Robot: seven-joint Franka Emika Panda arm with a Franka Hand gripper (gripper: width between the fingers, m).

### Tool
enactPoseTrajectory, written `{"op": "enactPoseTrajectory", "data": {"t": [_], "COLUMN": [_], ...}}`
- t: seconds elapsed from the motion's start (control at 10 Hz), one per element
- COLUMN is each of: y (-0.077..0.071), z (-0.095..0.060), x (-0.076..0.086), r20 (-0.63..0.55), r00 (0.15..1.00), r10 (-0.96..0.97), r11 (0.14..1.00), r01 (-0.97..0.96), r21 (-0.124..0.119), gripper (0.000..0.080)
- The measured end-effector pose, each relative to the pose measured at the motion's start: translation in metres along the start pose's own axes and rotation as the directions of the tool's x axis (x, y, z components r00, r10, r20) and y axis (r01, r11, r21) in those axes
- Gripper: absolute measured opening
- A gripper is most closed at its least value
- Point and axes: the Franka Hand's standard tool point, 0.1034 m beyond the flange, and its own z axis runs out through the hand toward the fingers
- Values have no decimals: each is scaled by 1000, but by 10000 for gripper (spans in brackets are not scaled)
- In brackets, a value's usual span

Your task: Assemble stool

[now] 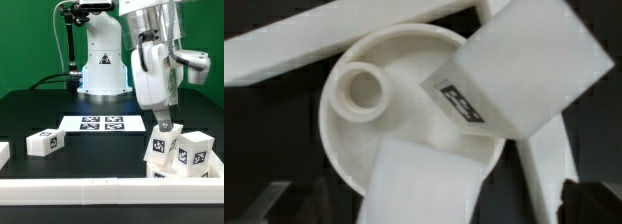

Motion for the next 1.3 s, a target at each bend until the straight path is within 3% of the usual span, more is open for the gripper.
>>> {"op": "enactPoseTrajectory", "data": {"t": [0.5, 0.7, 0.8, 0.9, 1.3], "y": [3, 2, 2, 1, 1], "z": [3, 0, 1, 3, 4], "x": [-6, -15, -18, -19, -19], "r20": [-22, -75, -85, -90, -75], "r00": [923, 761, 649, 546, 345], "r10": [-385, -645, -756, -833, -936], "r11": [923, 764, 654, 552, 351], "r01": [385, 644, 754, 831, 933], "r21": [-10, -36, -58, -65, -83], "gripper": [649, 649, 649, 649, 649]}}
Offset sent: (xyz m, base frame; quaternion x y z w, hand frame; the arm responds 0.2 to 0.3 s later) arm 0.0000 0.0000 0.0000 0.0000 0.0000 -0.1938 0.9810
